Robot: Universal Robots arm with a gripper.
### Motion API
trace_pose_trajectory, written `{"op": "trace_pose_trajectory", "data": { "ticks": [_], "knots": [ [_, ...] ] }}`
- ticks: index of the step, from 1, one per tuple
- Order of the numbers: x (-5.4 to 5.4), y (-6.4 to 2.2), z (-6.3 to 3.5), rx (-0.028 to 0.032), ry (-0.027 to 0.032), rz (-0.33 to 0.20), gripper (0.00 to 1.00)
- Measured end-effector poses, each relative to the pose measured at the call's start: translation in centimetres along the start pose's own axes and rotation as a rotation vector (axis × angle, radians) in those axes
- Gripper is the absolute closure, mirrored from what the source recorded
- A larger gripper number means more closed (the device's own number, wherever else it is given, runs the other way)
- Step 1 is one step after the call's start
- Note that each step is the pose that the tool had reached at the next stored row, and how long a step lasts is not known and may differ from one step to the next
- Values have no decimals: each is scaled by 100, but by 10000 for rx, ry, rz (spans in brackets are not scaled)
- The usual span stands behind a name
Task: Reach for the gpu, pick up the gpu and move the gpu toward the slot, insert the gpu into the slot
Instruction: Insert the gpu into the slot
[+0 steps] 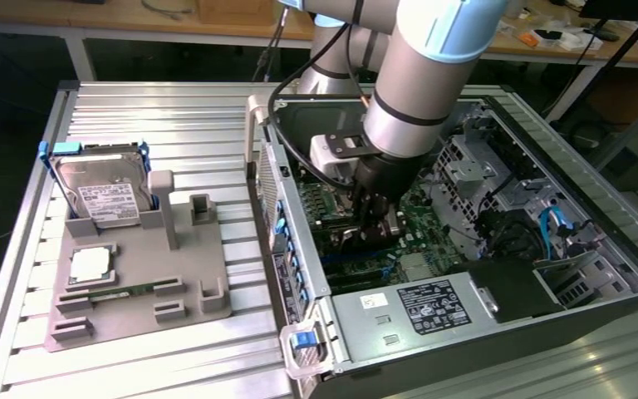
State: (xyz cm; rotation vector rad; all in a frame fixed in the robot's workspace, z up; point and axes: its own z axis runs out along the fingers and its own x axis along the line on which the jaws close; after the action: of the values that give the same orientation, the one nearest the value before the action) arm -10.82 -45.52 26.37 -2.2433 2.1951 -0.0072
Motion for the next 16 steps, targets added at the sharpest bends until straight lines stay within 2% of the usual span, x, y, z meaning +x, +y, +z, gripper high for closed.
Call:
{"op": "trace_pose_trajectory", "data": {
  "ticks": [16],
  "knots": [
    [0,0,52,0,0,0,73]
  ]
}}
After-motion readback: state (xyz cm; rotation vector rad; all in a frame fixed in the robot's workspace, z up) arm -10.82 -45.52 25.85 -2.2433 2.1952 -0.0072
